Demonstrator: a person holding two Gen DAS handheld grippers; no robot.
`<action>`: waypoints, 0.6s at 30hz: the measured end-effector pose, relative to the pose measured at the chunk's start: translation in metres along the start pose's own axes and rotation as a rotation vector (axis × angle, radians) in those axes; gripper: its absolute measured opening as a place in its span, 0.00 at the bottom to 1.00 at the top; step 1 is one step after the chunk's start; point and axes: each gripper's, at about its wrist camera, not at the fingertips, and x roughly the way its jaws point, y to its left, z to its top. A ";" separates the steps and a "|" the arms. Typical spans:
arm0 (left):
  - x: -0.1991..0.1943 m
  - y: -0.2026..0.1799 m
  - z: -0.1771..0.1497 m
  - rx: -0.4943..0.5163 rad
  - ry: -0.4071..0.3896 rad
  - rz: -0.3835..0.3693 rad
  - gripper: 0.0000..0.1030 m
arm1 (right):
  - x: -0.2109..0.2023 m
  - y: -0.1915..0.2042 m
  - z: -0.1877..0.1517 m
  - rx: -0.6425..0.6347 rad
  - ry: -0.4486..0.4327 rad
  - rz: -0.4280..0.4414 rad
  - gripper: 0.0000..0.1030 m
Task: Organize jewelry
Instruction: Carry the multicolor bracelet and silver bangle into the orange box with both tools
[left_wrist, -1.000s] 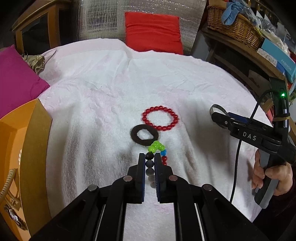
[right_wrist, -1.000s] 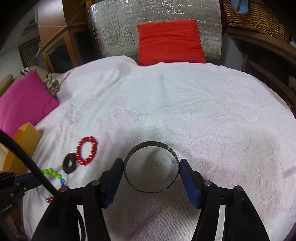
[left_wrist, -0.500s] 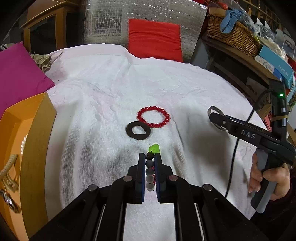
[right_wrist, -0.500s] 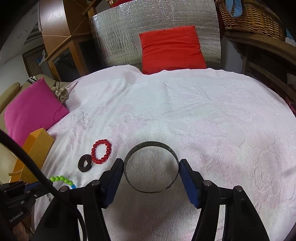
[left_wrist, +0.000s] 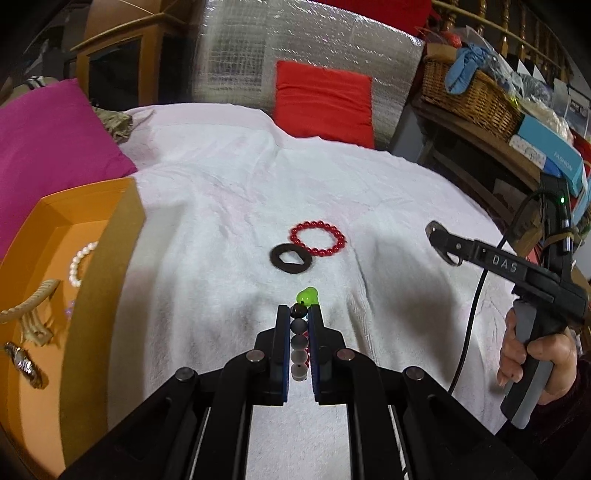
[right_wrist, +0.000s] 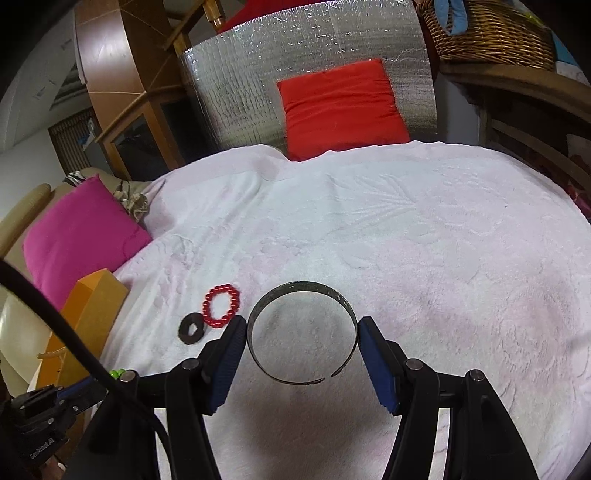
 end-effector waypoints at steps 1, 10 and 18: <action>-0.004 0.002 -0.001 -0.008 -0.009 0.001 0.09 | -0.001 0.002 -0.001 -0.001 0.001 0.005 0.63; -0.056 0.024 -0.002 -0.068 -0.103 0.026 0.09 | -0.010 0.047 -0.001 -0.050 -0.005 0.088 0.63; -0.110 0.083 -0.009 -0.160 -0.170 0.121 0.09 | -0.022 0.104 -0.004 -0.136 -0.012 0.180 0.63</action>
